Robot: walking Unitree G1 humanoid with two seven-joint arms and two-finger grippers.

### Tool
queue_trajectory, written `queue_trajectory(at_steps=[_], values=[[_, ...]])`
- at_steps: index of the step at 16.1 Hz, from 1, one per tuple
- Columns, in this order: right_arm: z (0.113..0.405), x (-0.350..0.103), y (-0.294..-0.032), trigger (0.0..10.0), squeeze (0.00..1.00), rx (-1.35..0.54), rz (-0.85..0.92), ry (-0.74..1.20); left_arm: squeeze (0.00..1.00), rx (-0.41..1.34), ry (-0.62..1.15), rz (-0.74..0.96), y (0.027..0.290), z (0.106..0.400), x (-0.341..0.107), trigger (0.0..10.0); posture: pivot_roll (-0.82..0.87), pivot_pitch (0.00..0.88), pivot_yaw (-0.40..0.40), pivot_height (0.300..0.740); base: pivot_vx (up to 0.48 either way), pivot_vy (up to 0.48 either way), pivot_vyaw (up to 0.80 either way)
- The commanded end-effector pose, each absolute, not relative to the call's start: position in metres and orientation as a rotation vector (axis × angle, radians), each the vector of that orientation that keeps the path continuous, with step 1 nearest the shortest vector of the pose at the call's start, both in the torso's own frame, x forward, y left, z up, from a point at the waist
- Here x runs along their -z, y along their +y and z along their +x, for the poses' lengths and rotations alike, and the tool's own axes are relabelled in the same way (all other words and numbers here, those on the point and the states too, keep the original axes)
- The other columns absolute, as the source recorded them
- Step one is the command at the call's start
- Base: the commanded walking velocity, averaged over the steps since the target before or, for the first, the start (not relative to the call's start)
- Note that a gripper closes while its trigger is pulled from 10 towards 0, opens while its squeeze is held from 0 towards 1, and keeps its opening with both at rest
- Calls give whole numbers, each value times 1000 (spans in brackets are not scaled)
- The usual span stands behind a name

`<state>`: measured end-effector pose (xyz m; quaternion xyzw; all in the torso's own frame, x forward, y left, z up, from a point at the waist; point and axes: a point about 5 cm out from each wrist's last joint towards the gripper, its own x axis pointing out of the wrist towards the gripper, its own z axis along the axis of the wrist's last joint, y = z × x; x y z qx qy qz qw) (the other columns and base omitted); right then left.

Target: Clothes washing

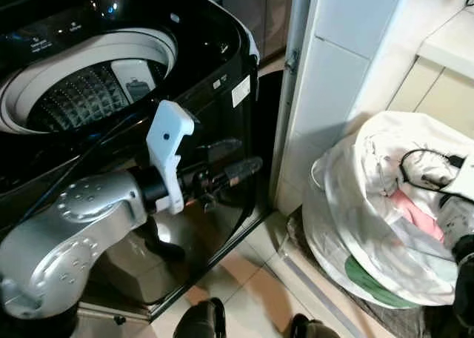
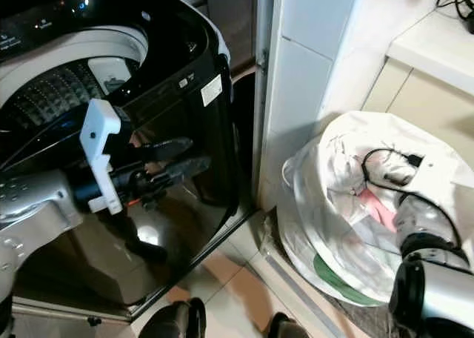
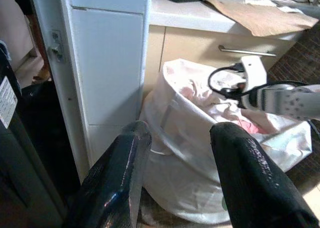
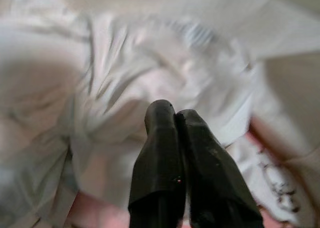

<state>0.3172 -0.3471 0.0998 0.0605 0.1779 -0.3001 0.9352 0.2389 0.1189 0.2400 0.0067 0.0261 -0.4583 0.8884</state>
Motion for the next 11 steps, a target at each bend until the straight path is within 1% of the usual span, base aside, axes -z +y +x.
queue_trajectory(at_steps=[1, 4, 5, 6, 7, 8, 9, 10, 11], values=[[320, -111, -353, 0, 0, 619, 119, 317, 0, 931, 31, 25, 117, 244, -241, 10000, 188, 118, 33, 740, 0, 0, 0], [326, -129, -357, 0, 0, 599, 113, 231, 0, 889, -2, 20, 115, 251, -240, 10000, 166, 109, 24, 740, 0, 0, 0], [329, -134, -355, 0, 0, 564, 92, 215, 0, 884, -7, 21, 115, 252, -239, 10000, 164, 110, 23, 740, 0, 0, 0], [333, -134, -350, 2941, 0, 505, 62, 224, 0, 886, -7, 28, 114, 252, -237, 10000, 163, 110, 26, 740, 0, 0, 0], [340, -128, -334, 10000, 1000, 355, 37, 283, 0, 907, 8, 53, 112, 250, -233, 10000, 163, 113, 31, 740, 0, 0, 0], [341, -120, -325, 10000, 1000, 282, 21, 341, 0, 922, 19, 74, 112, 248, -231, 10000, 166, 116, 39, 740, 0, 0, 0], [344, -112, -310, 10000, 1000, 164, 20, 401, 0, 937, 34, 94, 114, 247, -228, 10000, 168, 118, 47, 740, 0, 0, 0], [346, -111, -303, 10000, 1000, 108, 21, 405, 0, 938, 36, 98, 114, 247, -227, 10000, 171, 120, 51, 740, 0, 0, 0], [347, -111, -301, 10000, 1000, 96, 23, 399, 0, 939, 35, 99, 114, 247, -227, 10000, 171, 120, 51, 740, 0, 0, 0]])
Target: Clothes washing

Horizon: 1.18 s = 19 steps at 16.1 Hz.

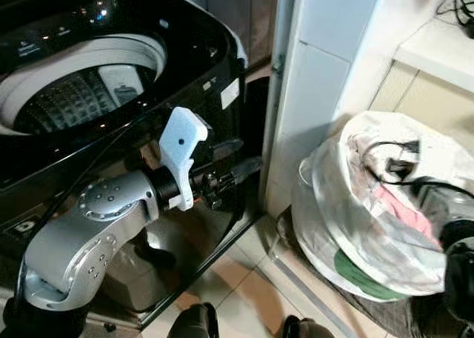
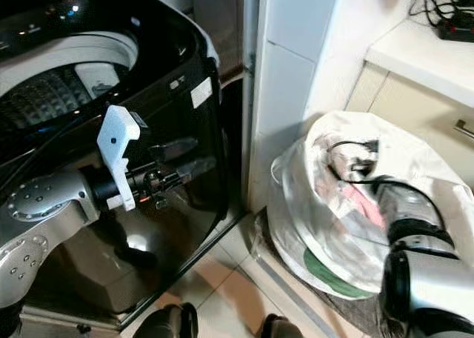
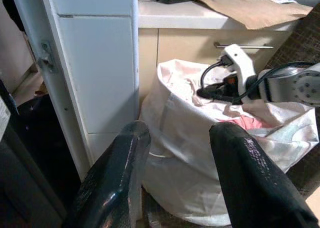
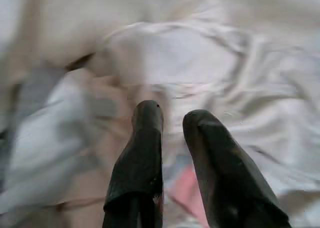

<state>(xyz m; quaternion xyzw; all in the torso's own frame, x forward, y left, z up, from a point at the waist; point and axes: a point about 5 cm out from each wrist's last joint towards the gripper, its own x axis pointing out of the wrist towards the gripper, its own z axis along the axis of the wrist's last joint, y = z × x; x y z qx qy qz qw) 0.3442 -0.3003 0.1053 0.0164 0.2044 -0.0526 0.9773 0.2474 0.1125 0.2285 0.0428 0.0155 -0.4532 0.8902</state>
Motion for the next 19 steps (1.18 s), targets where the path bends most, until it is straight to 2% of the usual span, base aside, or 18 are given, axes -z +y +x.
queue_trajectory(at_steps=[1, 10, 19], values=[[347, -111, -300, 10000, 1000, 82, 24, 394, 0, 941, 35, 101, 113, 247, -227, 10000, 174, 120, 53, 740, 0, 0, 0], [351, -104, -282, 10000, 1000, 14, -24, 448, 0, 960, 60, 127, 115, 244, -224, 10000, 200, 140, 53, 740, 0, 0, 0], [350, -91, -272, 10000, 1000, 131, 94, 426, 0, 969, 63, 173, 120, 233, -234, 10000, 269, 188, 63, 740, 0, 0, 0]])
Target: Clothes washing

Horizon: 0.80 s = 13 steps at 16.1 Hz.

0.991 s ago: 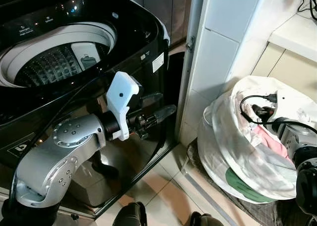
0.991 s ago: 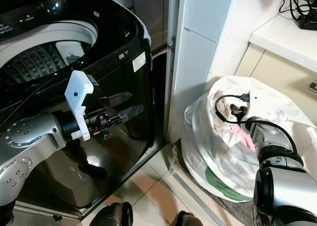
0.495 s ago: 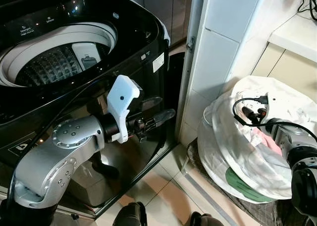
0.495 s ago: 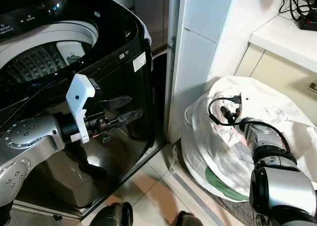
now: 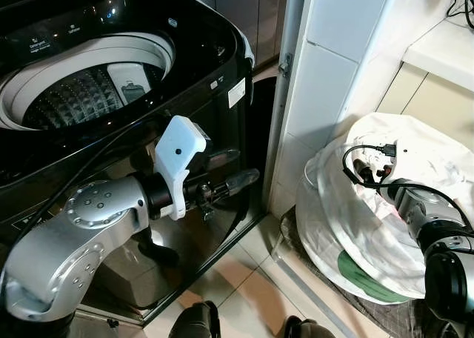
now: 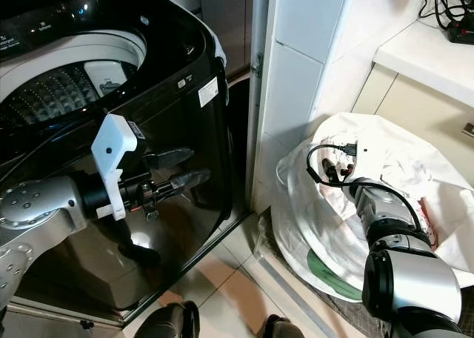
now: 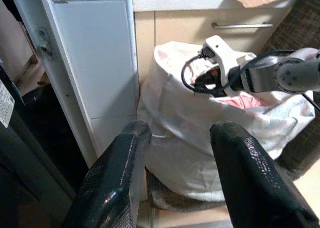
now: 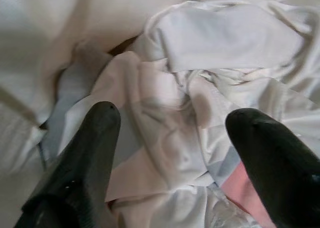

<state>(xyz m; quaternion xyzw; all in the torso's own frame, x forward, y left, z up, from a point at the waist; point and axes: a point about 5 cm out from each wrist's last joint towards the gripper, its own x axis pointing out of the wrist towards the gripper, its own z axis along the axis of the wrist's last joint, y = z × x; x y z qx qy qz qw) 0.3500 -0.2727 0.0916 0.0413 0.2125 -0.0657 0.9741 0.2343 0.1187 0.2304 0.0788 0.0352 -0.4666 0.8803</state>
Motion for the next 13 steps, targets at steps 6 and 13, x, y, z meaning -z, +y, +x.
queue_trajectory(at_steps=[6, 13], values=[[339, -69, -266, 10000, 0, 208, 167, 515, 0, 1022, 93, 256, 126, 212, -248, 10000, 370, 263, 107, 740, 0, 0, 0], [334, -54, -253, 0, 0, 174, 165, 551, 0, 1042, 137, 267, 126, 201, -248, 10000, 388, 268, 107, 740, 0, 0, 0]])
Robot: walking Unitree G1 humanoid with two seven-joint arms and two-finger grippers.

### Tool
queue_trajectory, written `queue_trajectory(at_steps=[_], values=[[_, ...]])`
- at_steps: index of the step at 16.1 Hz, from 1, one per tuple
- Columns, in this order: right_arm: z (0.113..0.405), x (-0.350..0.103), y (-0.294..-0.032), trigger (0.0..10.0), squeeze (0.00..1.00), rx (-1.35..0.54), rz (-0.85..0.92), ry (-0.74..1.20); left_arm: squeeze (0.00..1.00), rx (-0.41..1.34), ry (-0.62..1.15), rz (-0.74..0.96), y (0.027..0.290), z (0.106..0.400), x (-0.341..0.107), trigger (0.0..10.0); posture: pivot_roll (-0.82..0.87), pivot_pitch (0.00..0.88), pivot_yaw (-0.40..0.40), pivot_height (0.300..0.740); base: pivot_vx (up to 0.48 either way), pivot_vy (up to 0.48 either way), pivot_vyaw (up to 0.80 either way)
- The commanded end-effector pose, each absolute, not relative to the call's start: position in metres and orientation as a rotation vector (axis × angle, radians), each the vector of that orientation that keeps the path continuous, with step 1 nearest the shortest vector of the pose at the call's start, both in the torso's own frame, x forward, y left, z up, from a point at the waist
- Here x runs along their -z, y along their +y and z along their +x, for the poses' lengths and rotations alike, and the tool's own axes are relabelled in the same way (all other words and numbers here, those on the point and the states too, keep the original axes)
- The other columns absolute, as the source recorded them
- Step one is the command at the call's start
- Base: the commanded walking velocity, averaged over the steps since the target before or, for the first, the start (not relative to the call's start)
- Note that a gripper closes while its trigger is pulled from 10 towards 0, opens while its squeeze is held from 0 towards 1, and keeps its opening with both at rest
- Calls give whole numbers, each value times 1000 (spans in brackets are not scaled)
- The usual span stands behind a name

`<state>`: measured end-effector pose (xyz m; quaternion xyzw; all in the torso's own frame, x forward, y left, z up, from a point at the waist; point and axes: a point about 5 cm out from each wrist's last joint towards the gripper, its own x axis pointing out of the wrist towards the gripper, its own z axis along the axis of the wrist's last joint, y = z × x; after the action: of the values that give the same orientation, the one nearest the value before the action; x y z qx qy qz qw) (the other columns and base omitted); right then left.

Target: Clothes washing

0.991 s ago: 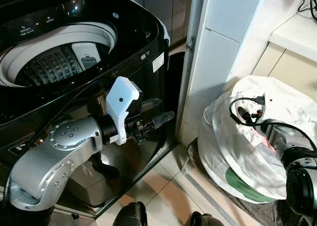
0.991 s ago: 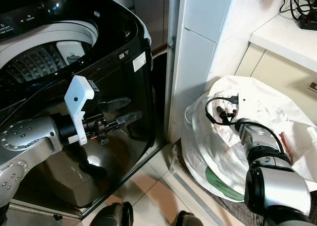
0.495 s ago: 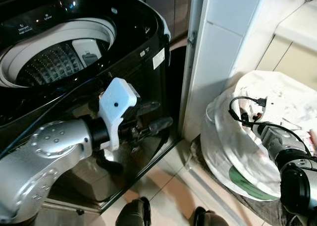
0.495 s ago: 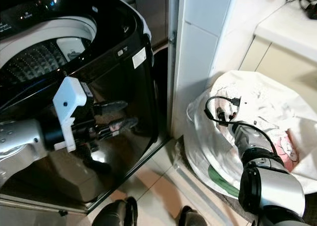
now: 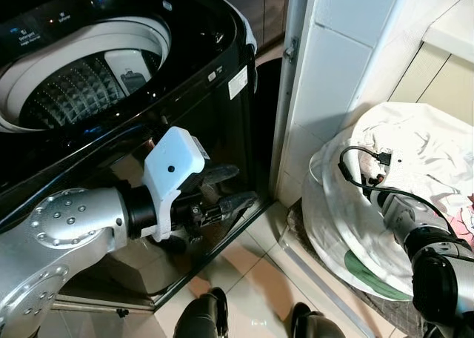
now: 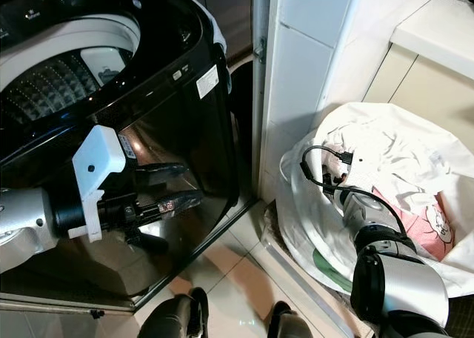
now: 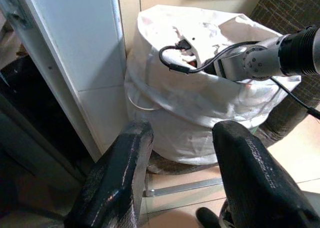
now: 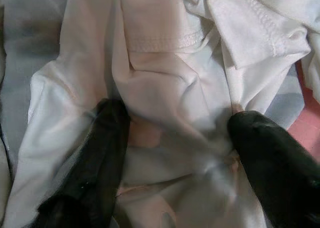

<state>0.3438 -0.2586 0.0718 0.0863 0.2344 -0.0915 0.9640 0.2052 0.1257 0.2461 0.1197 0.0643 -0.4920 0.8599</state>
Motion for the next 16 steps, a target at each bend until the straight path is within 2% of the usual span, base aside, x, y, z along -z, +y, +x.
queue_trajectory(at_steps=[1, 16], values=[[334, -55, -252, 0, 0, 170, 168, 548, 0, 1039, 138, 266, 127, 201, -248, 10000, 388, 268, 107, 740, 0, 0, 0], [344, -70, -255, 0, 0, 179, 213, 468, 0, 1052, 137, 234, 122, 201, -246, 10000, 359, 220, 80, 740, 0, 0, 0]])
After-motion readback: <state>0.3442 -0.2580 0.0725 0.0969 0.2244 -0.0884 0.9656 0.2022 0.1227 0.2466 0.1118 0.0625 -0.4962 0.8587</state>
